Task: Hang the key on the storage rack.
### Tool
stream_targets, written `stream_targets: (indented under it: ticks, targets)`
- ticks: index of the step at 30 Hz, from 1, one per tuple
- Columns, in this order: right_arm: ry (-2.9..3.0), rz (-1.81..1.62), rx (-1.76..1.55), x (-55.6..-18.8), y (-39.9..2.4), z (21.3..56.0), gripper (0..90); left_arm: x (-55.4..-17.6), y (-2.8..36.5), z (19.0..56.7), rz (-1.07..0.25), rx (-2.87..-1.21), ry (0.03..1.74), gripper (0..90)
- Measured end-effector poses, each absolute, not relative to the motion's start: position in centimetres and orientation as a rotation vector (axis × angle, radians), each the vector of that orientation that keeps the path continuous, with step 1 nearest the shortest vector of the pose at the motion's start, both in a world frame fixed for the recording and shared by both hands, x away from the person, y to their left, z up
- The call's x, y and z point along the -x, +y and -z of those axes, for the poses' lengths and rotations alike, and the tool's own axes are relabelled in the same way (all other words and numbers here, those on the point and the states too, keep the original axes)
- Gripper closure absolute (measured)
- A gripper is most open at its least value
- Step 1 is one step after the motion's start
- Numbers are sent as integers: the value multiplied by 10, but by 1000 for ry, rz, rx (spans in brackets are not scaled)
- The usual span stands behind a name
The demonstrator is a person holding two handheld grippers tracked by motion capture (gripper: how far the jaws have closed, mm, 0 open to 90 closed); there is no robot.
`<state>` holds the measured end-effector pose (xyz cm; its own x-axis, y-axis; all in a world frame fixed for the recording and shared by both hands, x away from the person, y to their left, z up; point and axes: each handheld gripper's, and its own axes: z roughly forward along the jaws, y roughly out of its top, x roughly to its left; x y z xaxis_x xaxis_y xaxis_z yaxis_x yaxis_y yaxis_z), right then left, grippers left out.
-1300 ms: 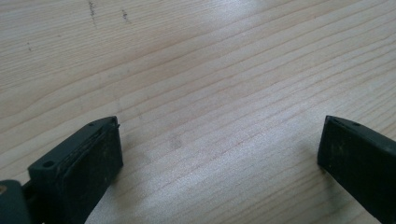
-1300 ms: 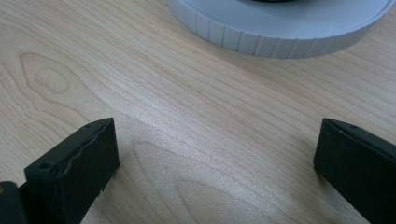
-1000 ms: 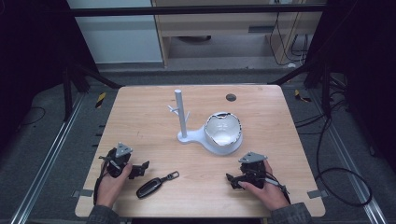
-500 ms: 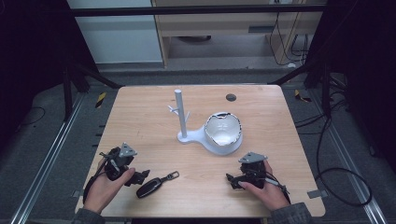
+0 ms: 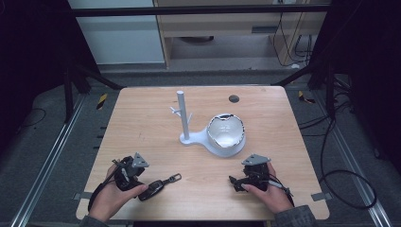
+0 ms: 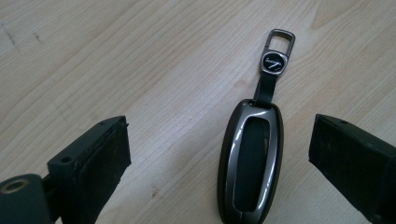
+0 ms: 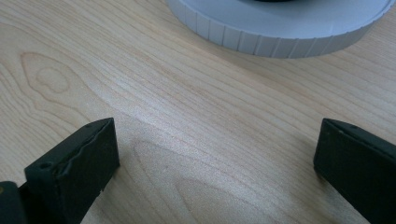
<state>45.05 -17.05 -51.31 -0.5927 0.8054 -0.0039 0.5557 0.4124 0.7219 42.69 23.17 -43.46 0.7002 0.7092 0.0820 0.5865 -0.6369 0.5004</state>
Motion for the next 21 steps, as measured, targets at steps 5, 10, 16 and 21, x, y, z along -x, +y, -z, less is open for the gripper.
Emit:
stream_targets:
  ticks: [5, 10, 16, 21]
  targets:
    - [2322, -988, -1173, -451, -170, 513, 4, -429, 226, 440, -344, -2515, 982, 47]
    - [2323, -989, -1170, -450, -171, 513, 4, -434, 213, 436, -327, -2606, 929, 52]
    - [2323, -985, -1165, -450, -171, 513, 5, -439, 207, 431, -277, -2684, 881, 53]
    - [2324, -986, -1164, -450, -171, 513, 5, -439, 206, 433, -283, -2687, 882, 54]
